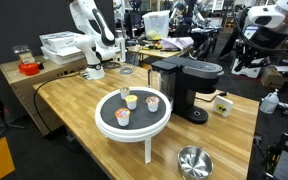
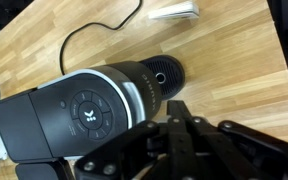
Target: Open the coffee maker, take out the cup and put it in the pot
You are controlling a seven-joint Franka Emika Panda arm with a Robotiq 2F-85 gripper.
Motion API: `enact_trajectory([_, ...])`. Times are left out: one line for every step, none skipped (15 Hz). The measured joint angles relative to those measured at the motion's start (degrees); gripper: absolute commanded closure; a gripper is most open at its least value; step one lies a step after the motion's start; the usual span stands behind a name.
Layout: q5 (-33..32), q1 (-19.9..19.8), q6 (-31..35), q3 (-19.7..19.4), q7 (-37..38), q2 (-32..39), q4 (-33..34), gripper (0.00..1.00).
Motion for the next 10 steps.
enact_trajectory([0.00, 0.60, 0.00, -0.34, 0.00, 0.42, 0.00, 1.00])
enact_trajectory([-0.02, 1.28, 0.00, -0.69, 0.00, 0.79, -0.01, 1.00])
enact_trajectory([-0.02, 1.90, 0.00, -0.97, 0.00, 1.12, -0.01, 1.00])
enact_trajectory([-0.02, 2.53, 0.00, -1.37, 0.00, 1.46, -0.01, 1.00])
enact_trajectory([-0.02, 3.09, 0.00, -1.77, 0.00, 1.81, -0.02, 1.00])
enact_trajectory([-0.02, 3.61, 0.00, -2.15, 0.00, 2.15, -0.02, 1.00])
enact_trajectory([-0.02, 4.13, 0.00, -2.57, 0.00, 2.47, -0.02, 1.00])
enact_trajectory([-0.02, 4.55, 0.01, -3.04, 0.00, 2.82, -0.02, 1.00])
enact_trajectory([-0.03, 4.84, 0.03, -3.53, 0.00, 3.22, -0.02, 1.00])
enact_trajectory([-0.04, 5.10, 0.06, -4.13, 0.00, 3.62, -0.02, 1.00])
